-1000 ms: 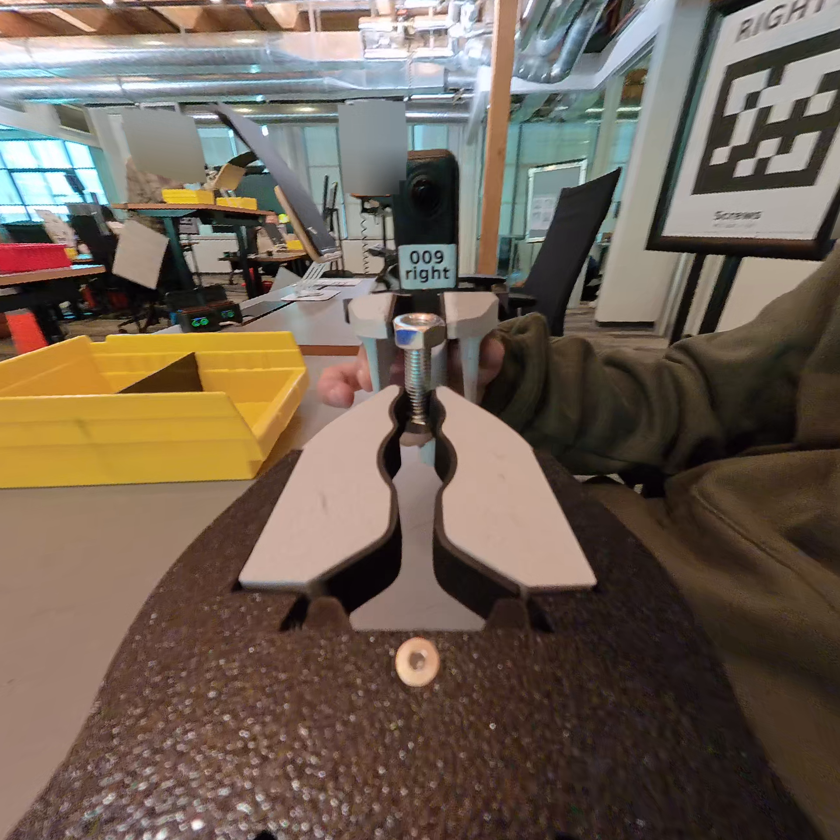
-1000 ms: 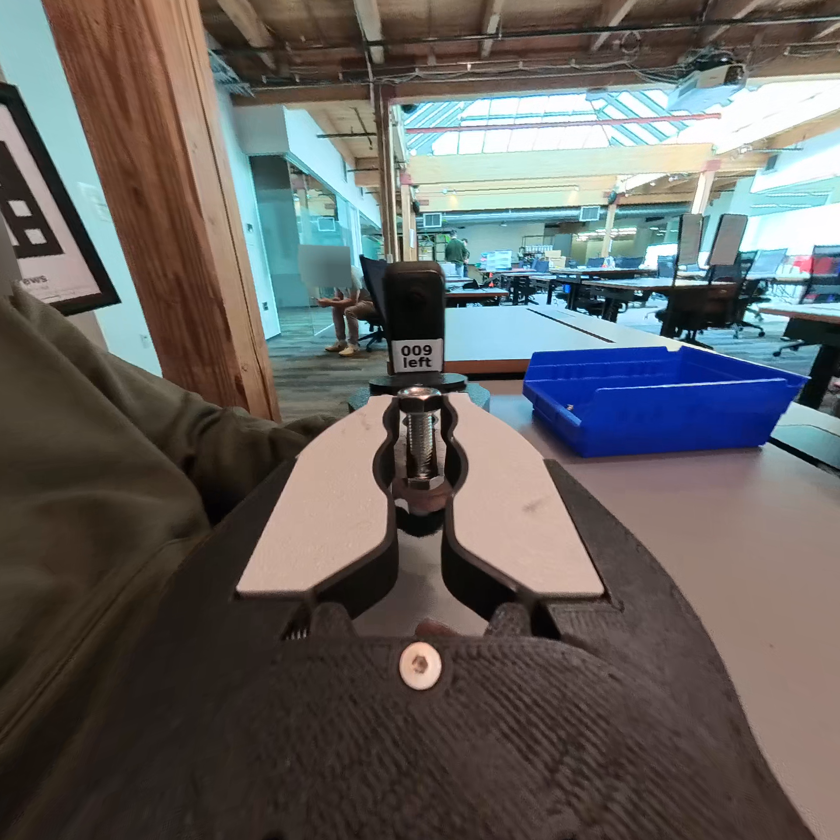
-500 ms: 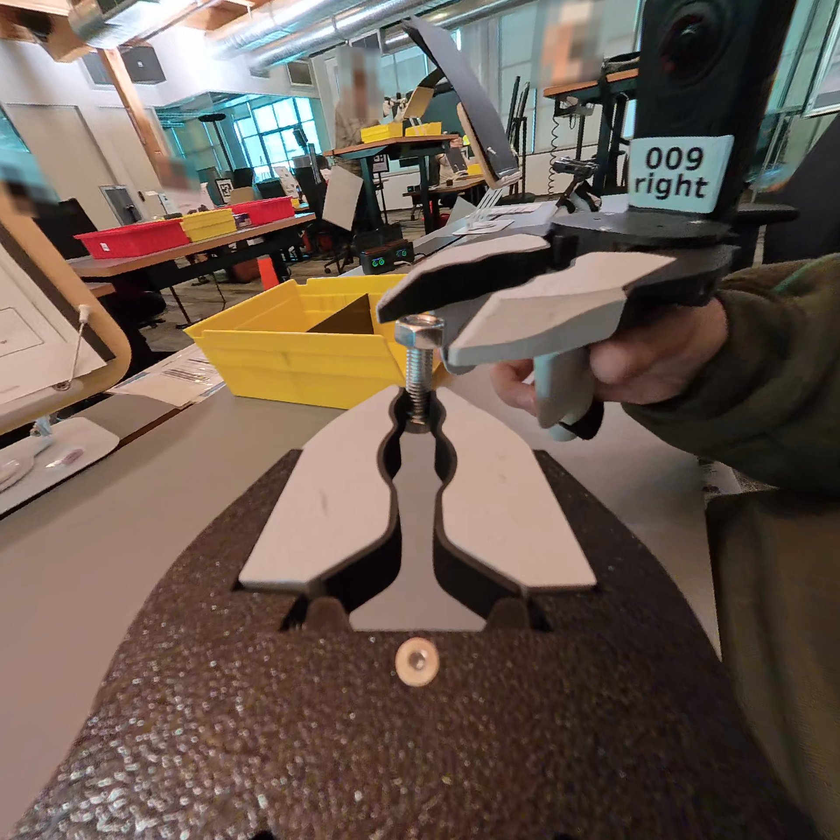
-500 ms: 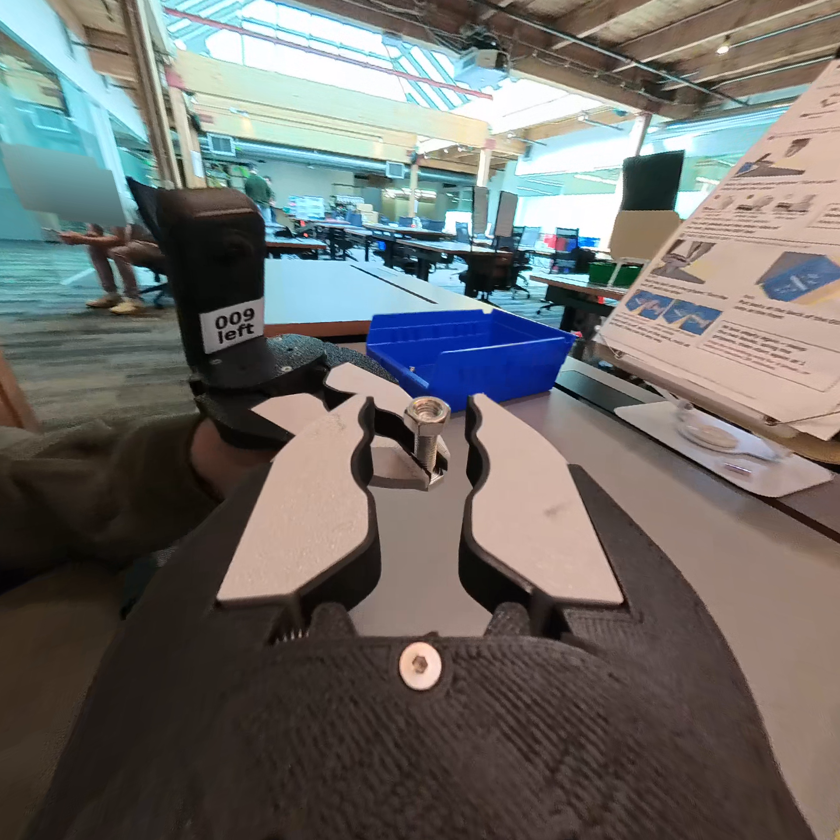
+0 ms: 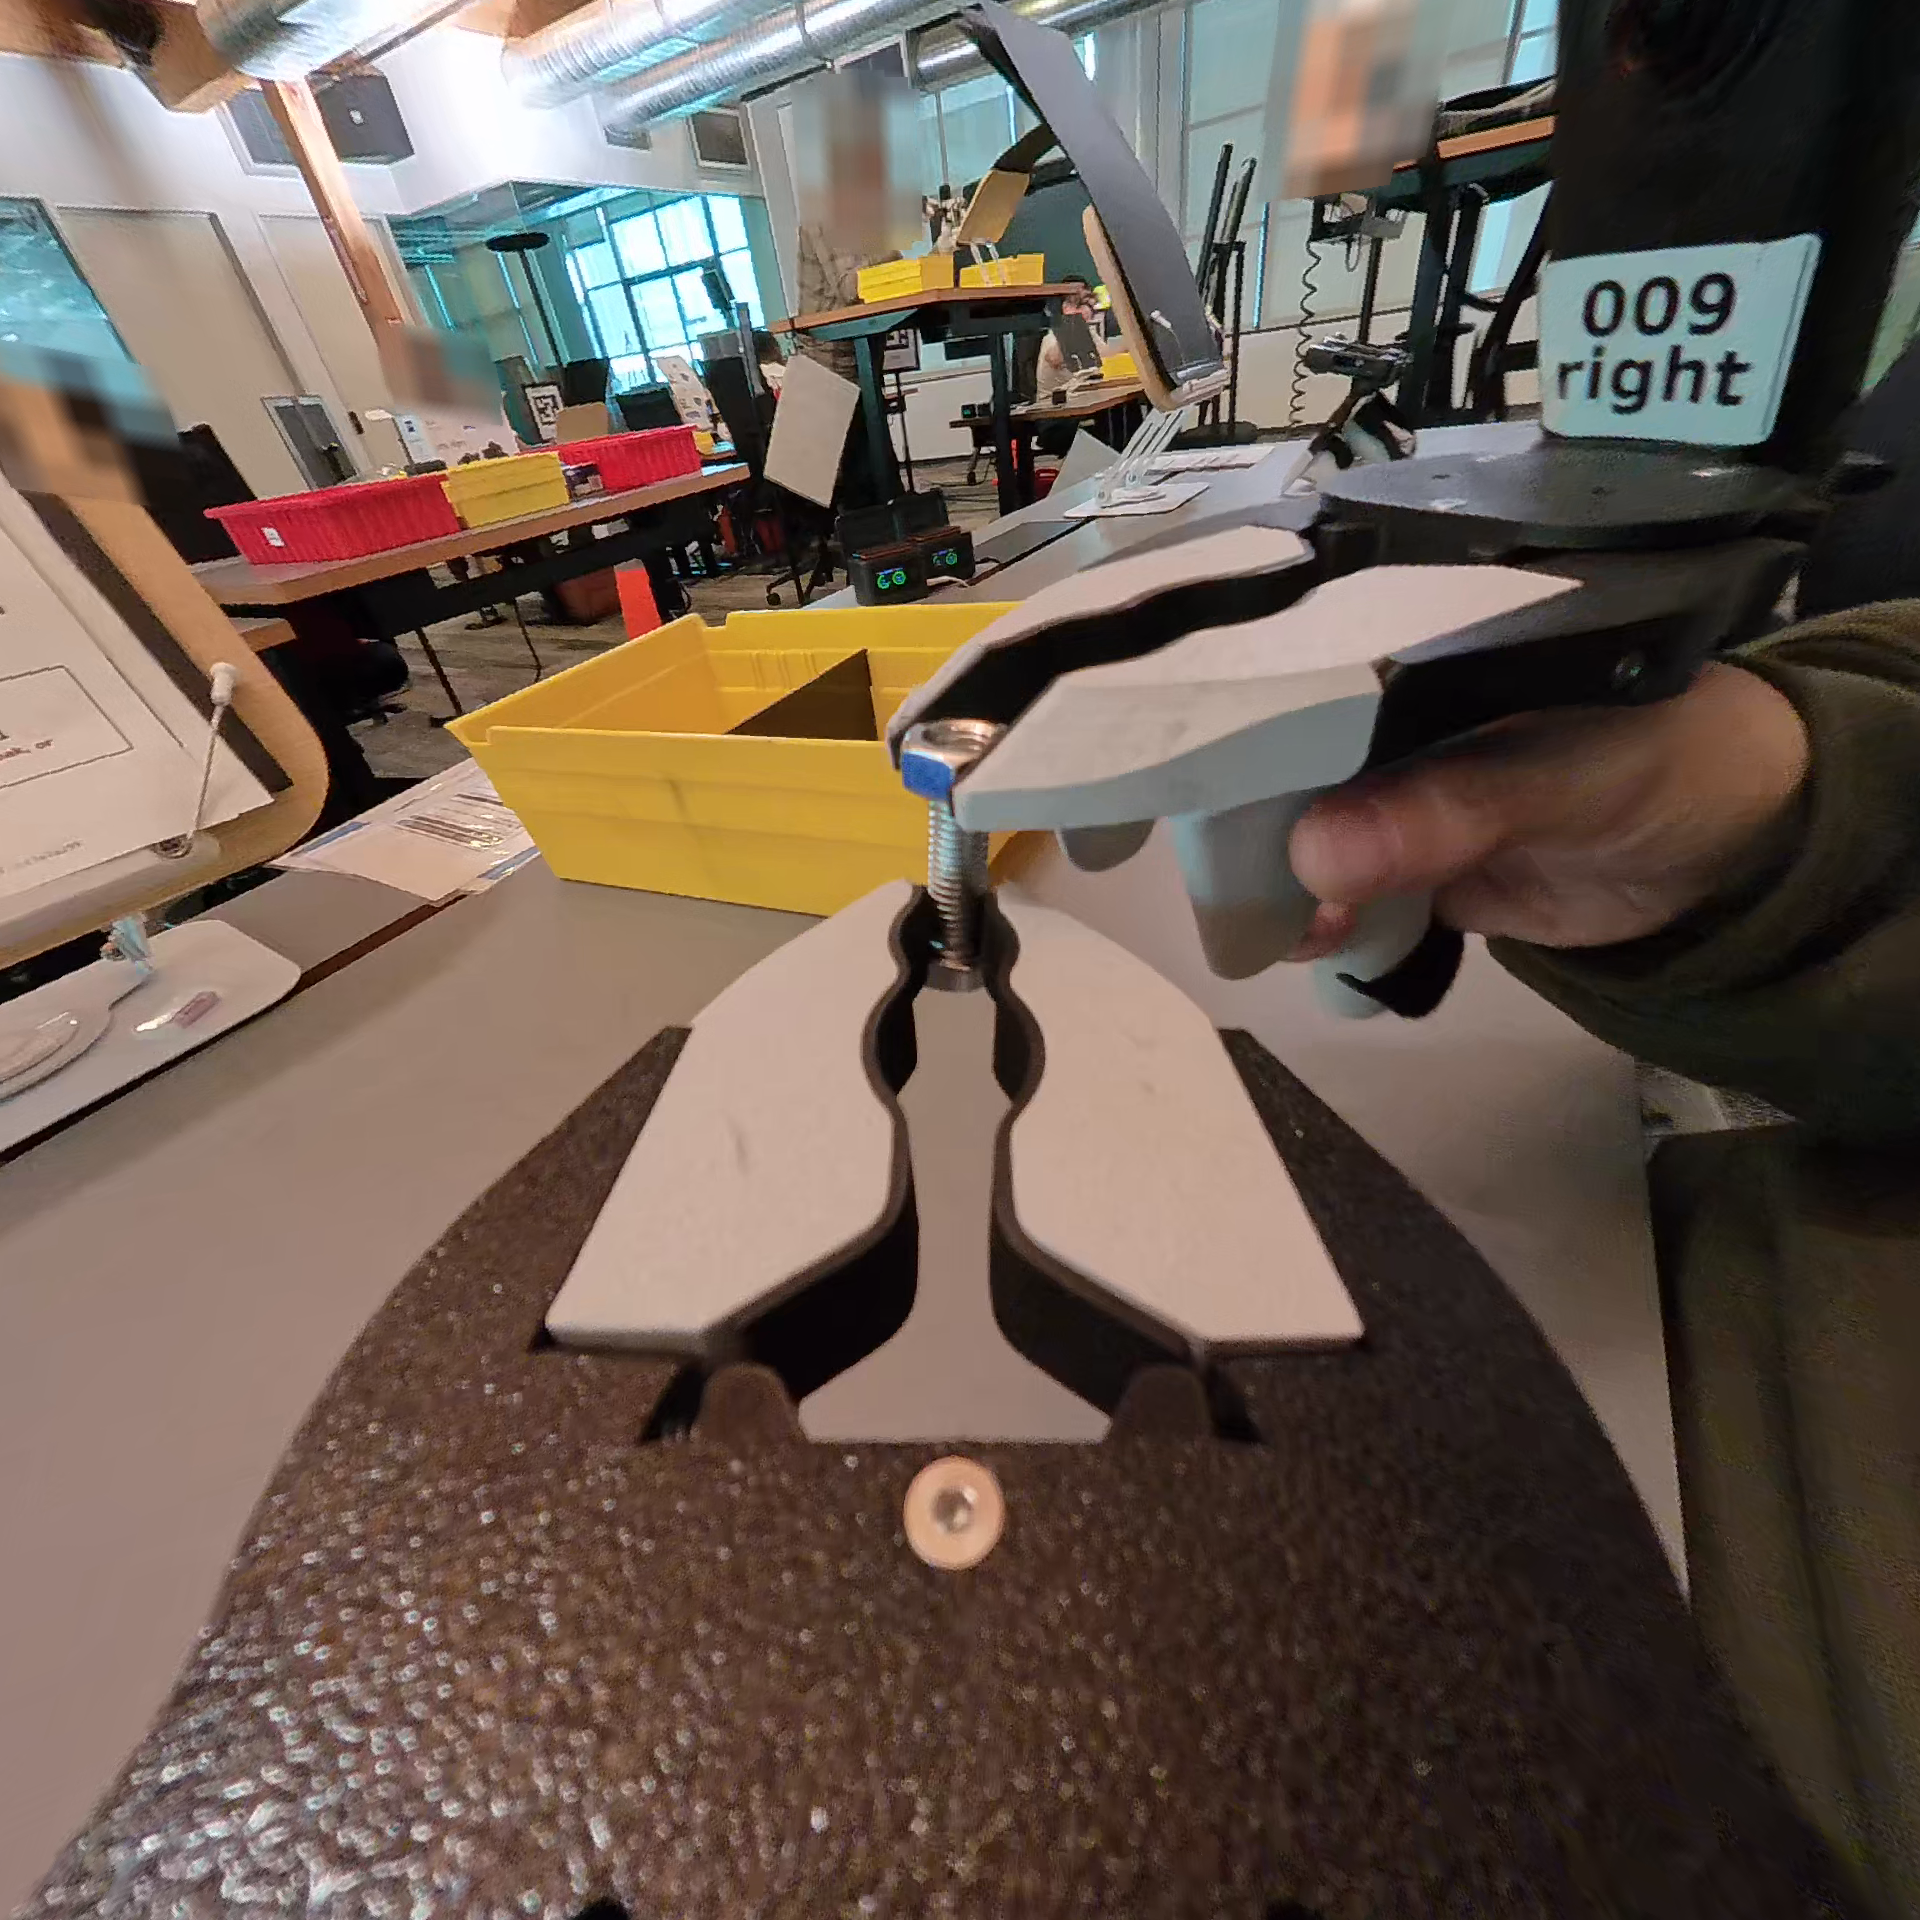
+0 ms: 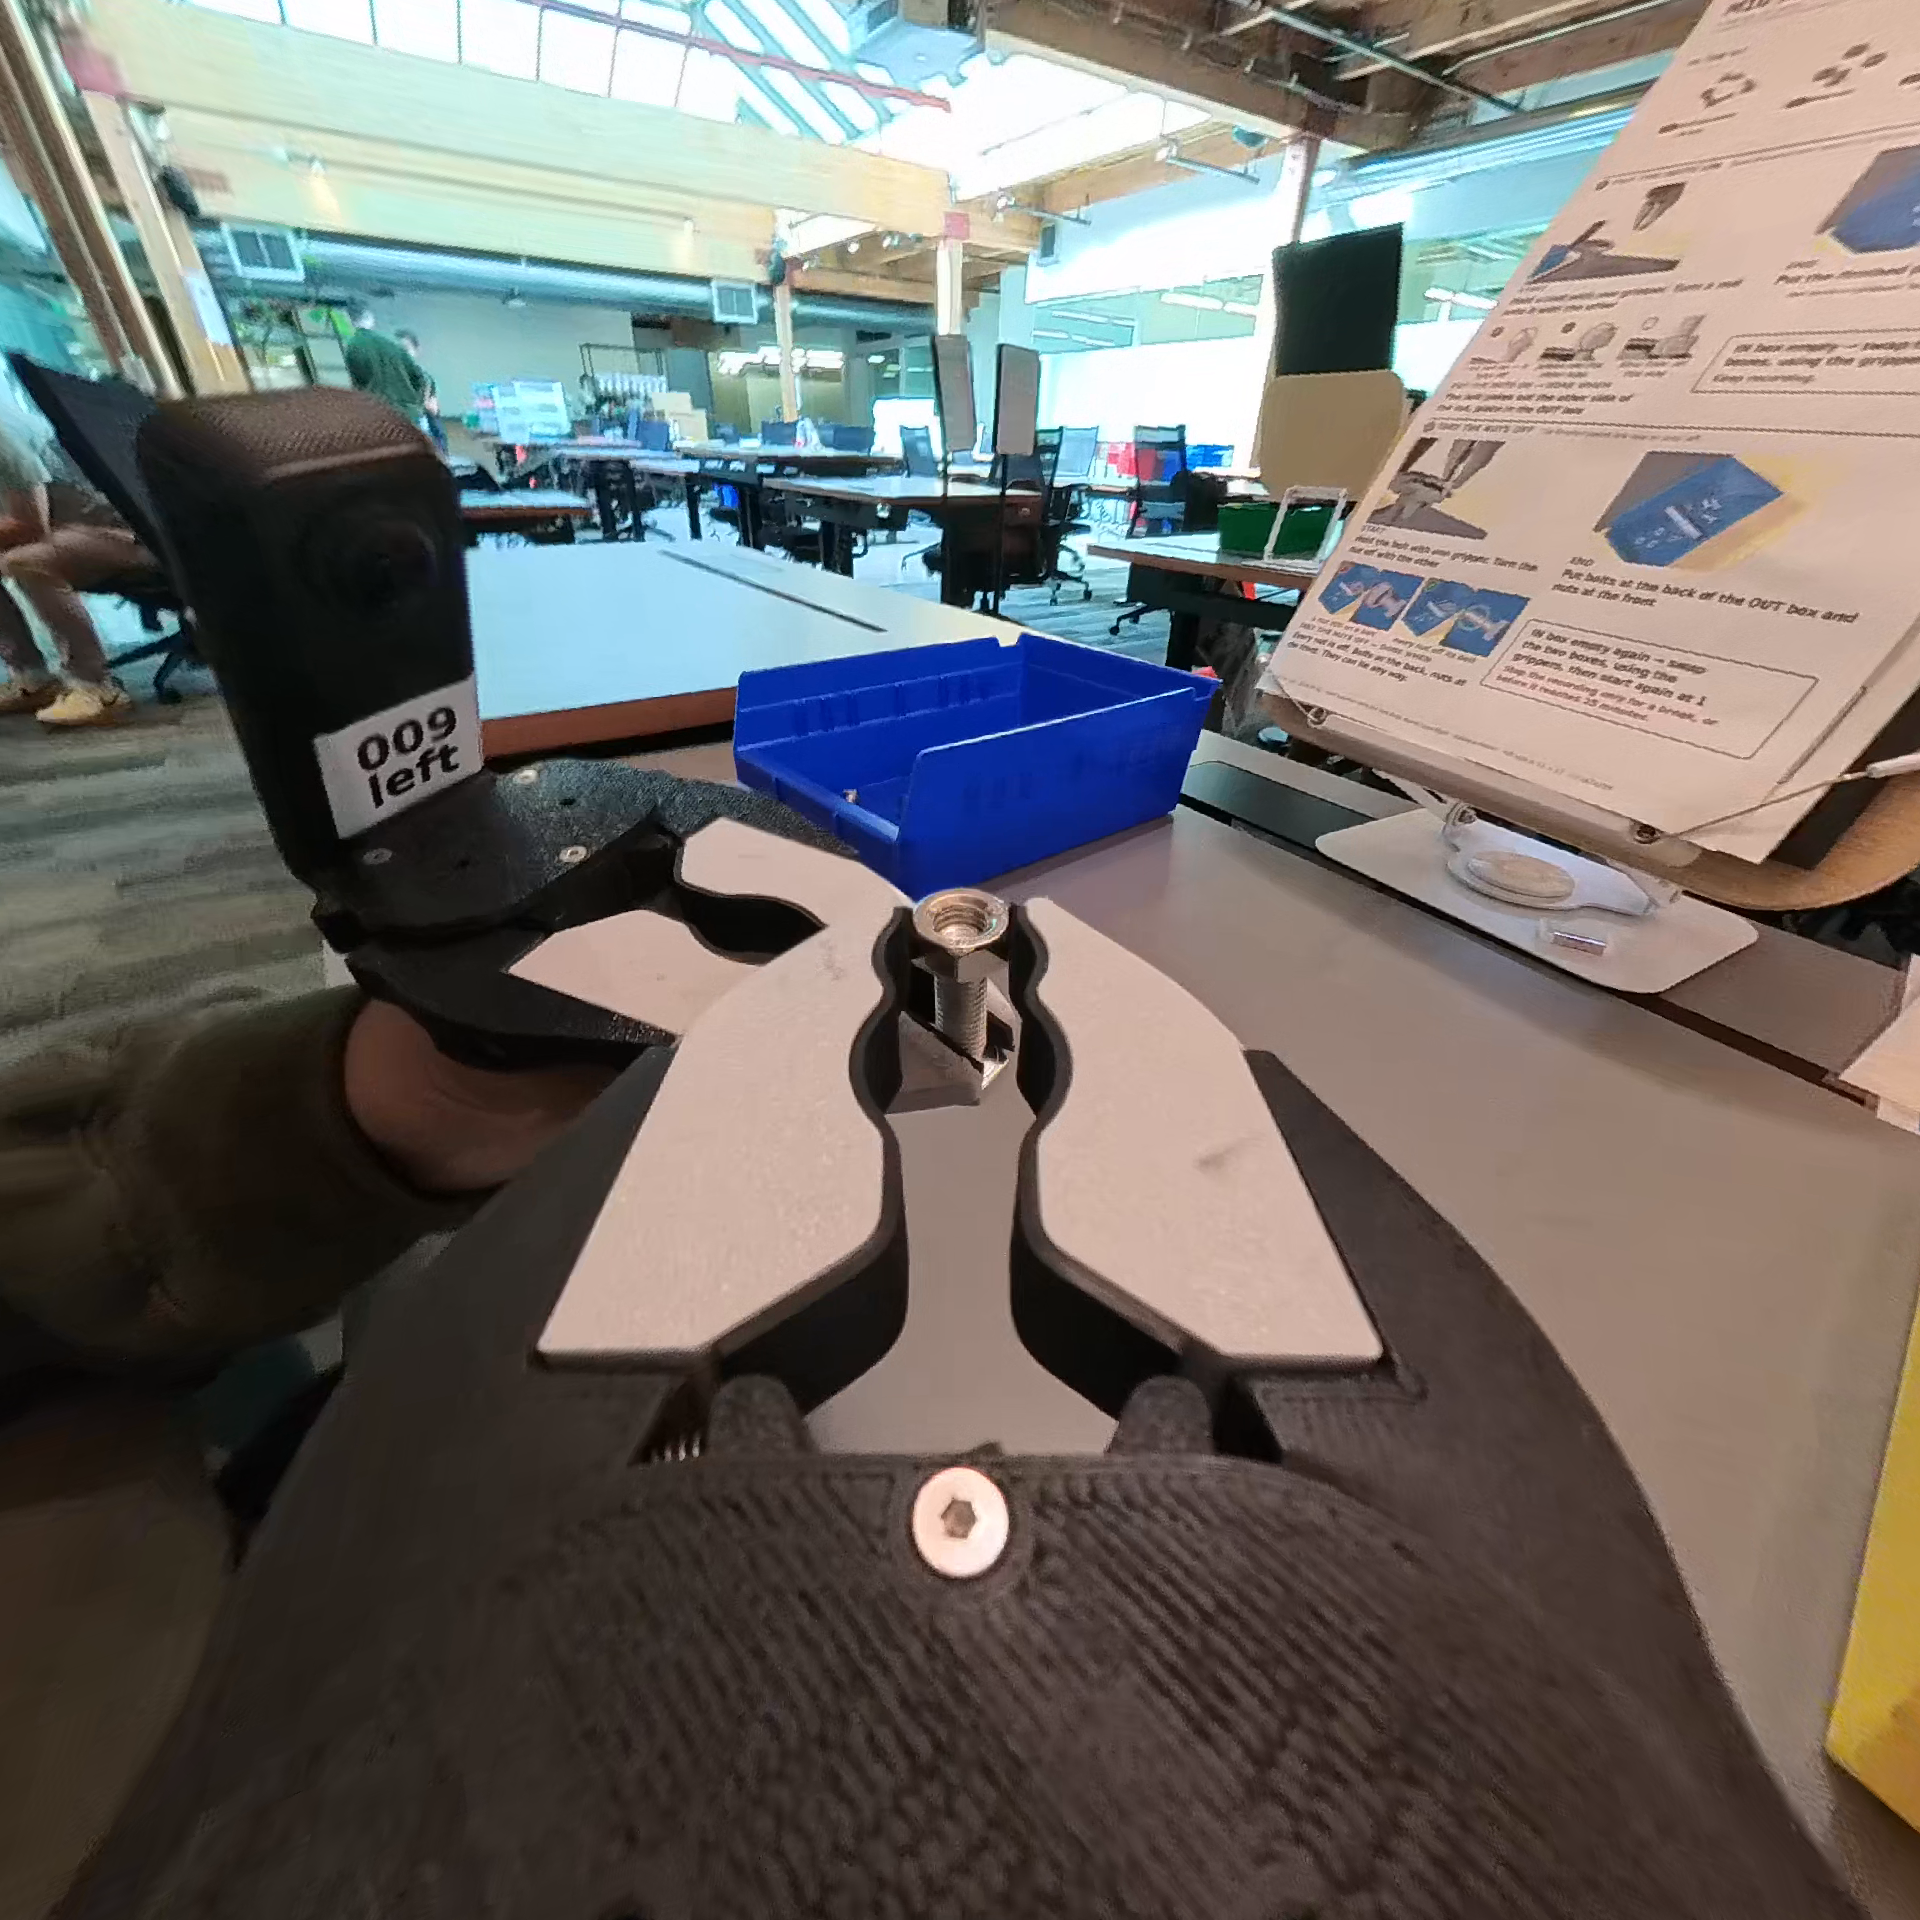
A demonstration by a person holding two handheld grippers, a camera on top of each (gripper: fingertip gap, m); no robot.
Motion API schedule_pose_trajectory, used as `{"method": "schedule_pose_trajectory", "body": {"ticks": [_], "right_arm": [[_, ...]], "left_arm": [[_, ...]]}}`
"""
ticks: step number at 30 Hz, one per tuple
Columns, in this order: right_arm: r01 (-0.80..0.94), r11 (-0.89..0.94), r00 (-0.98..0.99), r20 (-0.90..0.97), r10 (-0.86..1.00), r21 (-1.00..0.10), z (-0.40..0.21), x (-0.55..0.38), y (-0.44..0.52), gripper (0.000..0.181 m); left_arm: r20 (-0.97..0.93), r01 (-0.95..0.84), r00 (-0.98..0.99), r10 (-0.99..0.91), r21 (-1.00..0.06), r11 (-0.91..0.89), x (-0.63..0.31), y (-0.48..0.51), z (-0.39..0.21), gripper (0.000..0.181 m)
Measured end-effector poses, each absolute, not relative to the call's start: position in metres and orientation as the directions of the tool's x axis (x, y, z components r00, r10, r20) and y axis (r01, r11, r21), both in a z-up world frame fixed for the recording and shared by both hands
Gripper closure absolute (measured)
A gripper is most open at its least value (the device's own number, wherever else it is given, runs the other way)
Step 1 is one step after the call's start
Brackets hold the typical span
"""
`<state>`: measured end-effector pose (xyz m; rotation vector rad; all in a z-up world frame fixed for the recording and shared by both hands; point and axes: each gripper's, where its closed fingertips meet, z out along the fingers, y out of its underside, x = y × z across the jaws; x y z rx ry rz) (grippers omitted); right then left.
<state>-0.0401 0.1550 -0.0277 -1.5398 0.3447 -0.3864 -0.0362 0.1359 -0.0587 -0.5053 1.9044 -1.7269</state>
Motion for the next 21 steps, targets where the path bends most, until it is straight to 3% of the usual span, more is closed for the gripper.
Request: {"method": "schedule_pose_trajectory", "body": {"ticks": [4,7,13,17,21], "right_arm": [[0.096,-0.076,0.939,0.116,-0.324,-0.992,-0.028,-0.049,0.153,0.164],[0.159,-0.063,0.977,0.166,-0.136,-0.985,-0.023,-0.069,0.147,0.163],[0.109,0.021,0.967,0.111,0.230,-0.994,-0.021,-0.116,0.133,0.164],[0.059,0.069,0.941,0.078,0.329,-0.996,-0.017,-0.130,0.130,0.164],[-0.025,0.109,0.938,0.015,0.346,-0.994,-0.014,-0.128,0.133,0.164]], "left_arm": [[-0.099,0.062,-0.862,-0.498,-0.994,0.089,-0.047,0.130,-0.057,0.172],[-0.082,0.068,-0.942,-0.326,-0.996,0.054,-0.070,0.122,-0.052,0.172],[-0.099,0.098,-0.994,-0.038,-0.995,0.033,-0.114,0.109,-0.052,0.172],[-0.068,0.068,-0.996,0.058,-0.998,-0.010,-0.127,0.108,-0.049,0.172],[-0.076,0.076,-0.997,-0.005,-0.997,-0.011,-0.118,0.109,-0.048,0.172]]}}
